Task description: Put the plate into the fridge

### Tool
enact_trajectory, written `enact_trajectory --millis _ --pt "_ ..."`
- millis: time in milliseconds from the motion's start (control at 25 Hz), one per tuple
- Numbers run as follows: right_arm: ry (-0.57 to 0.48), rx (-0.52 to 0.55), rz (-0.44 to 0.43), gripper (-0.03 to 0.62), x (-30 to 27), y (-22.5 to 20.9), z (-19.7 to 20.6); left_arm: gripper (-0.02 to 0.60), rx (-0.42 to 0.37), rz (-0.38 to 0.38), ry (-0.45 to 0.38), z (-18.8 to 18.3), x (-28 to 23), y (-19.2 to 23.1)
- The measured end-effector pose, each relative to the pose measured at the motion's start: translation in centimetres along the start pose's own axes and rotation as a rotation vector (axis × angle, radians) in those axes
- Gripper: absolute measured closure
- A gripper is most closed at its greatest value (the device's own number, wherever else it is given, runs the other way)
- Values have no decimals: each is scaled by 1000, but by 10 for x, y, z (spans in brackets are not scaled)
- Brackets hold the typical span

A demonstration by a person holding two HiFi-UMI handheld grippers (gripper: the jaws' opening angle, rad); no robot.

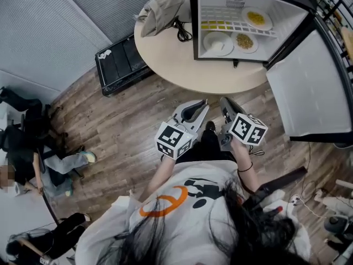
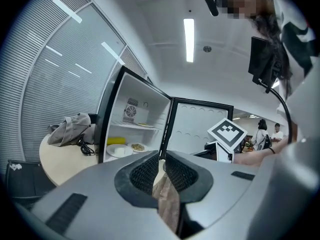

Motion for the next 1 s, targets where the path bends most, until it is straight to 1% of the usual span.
enact_trajectory --millis 120,240,360,680,840,1000 --pt "8 -2 20 542 13 -3 10 531 7 24 -5 3 -1 -10" --pt "-6 1 49 543 28 -9 10 531 8 53 -10 5 -6 -22" --pt "-14 -11 58 543 37 -15 14 531 4 70 -1 8 -7 -30" --pt "-13 -19 47 548 62 -26 20 531 -7 39 -24 -2 -13 -45" --pt "-10 -23 19 548 82 -34 21 531 -15 38 -23 -3 -18 -73" --pt "-12 -11 4 548 106 -43 21 531 -44 34 -1 2 -24 -107"
Point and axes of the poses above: the fingertips, and each gripper's own axes: x backward along the fingers, y to its left, z out of its underside, the point moved 5 cm from there along x, backward along the fingers, and after that the axes turned 6 degrees about y, right-handed, at the moved point
